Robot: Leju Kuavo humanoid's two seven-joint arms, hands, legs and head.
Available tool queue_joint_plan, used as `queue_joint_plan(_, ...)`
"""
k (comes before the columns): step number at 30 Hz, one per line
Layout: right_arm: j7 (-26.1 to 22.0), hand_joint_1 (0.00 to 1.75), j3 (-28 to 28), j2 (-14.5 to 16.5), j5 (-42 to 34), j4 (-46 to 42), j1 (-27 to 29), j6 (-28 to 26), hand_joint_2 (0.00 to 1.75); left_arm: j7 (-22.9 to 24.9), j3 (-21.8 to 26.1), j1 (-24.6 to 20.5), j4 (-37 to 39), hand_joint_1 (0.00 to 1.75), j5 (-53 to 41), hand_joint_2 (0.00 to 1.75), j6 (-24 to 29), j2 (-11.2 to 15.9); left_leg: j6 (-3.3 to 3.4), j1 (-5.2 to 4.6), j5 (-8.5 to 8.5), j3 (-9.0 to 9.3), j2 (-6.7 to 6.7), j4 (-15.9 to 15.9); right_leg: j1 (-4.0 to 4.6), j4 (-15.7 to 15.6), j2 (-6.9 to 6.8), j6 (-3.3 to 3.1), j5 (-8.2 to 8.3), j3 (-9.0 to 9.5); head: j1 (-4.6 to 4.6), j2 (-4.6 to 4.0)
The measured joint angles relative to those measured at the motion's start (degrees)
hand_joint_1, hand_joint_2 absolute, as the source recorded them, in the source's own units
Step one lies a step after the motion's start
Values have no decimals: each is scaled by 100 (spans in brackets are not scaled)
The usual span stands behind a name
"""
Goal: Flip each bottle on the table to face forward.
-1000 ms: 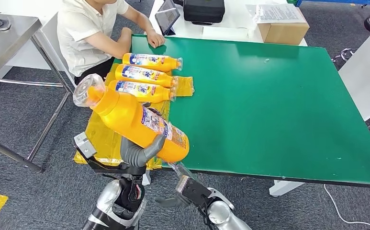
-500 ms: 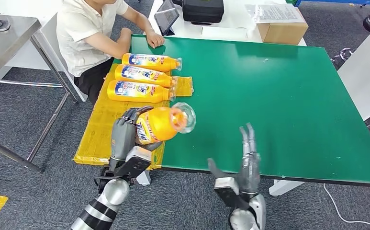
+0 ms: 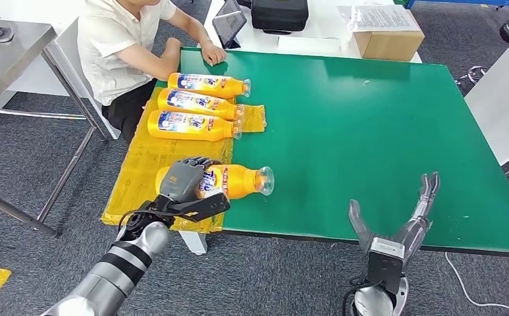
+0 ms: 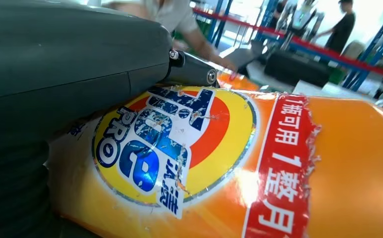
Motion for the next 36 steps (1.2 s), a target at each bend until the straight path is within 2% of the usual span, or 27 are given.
queue_joint_plan(6, 0, 0, 2, -47, -161, 78, 2, 0, 175, -254, 216, -427, 930, 175, 379, 175, -194, -26, 0, 0, 0, 0, 0, 0, 0, 1, 0, 0, 0, 1, 0, 0)
queue_joint_plan(11, 0, 0, 4, -69, -170, 153, 5, 0, 175, -504, 466, -564, 1324, 175, 731, 175, -355, -91, 0, 0, 0, 0, -1, 0, 0, 1, 0, 0, 0, 1, 0, 0)
queue_joint_plan(14, 0, 0, 19, -81, -204, 187, 8, 0, 44, -556, 542, -603, 1437, 175, 815, 175, -418, -113, 0, 0, 0, 0, -1, 0, 0, 1, 0, 0, 0, 1, 0, 0)
queue_joint_plan(15, 0, 0, 45, -88, -232, 199, 10, 0, 0, -587, 577, -621, 1464, 170, 891, 175, -475, -120, 0, 0, 0, 0, -1, 0, 0, 1, 0, 0, -1, 1, 0, 0)
queue_joint_plan(17, 0, 0, 135, -103, -265, 225, 24, 0, 0, -645, 653, -665, 1513, 141, 1040, 175, -612, -134, 0, 0, 0, 0, -2, 0, 0, 0, 0, 0, -1, 2, 0, 0)
queue_joint_plan(19, 0, 0, 214, -106, -244, 253, 51, 0, 0, -666, 697, -707, 1572, 130, 1091, 175, -692, -148, 0, 0, 0, 0, -2, 0, 0, 0, -1, 0, -1, 2, 0, 0)
queue_joint_plan(22, 0, 0, 242, -104, -147, 294, 94, 0, 0, -688, 710, -735, 1643, 150, 1081, 175, -720, -160, 0, 0, 0, 2, -3, 0, 0, 0, -1, -1, -1, 4, 0, 0)
queue_joint_plan(24, -1, 0, 235, -108, -86, 320, 112, 0, 0, -722, 710, -738, 1677, 152, 1072, 175, -718, -166, 0, 0, 0, 3, -3, 0, 0, 0, 0, 0, -1, 6, 0, 0)
queue_joint_plan(26, -1, 0, 218, -118, -45, 347, 118, 0, 0, -766, 710, -733, 1700, 147, 1073, 175, -723, -173, 0, 0, 0, 5, -3, 0, 0, 0, -1, 0, -1, 7, 0, 0)
queue_joint_plan(32, 0, 0, 134, -138, 137, 422, 117, 0, 0, -855, 703, -722, 1736, 104, 1064, 175, -818, -212, 0, 0, 1, 8, -7, 0, 0, 0, -1, 0, 0, 12, -1, 0)
queue_joint_plan(35, -1, 0, 97, -140, 204, 454, 115, 0, 0, -868, 694, -721, 1743, 67, 1026, 175, -823, -229, 0, 0, 1, 9, -8, 0, 0, 0, -1, 0, -1, 13, 0, 0)
queue_joint_plan(36, -1, 0, 92, -140, 208, 459, 115, 0, 0, -870, 693, -721, 1743, 62, 1023, 175, -823, -232, 0, 0, 1, 9, -8, 0, 0, 0, -1, 0, -1, 13, -1, 0)
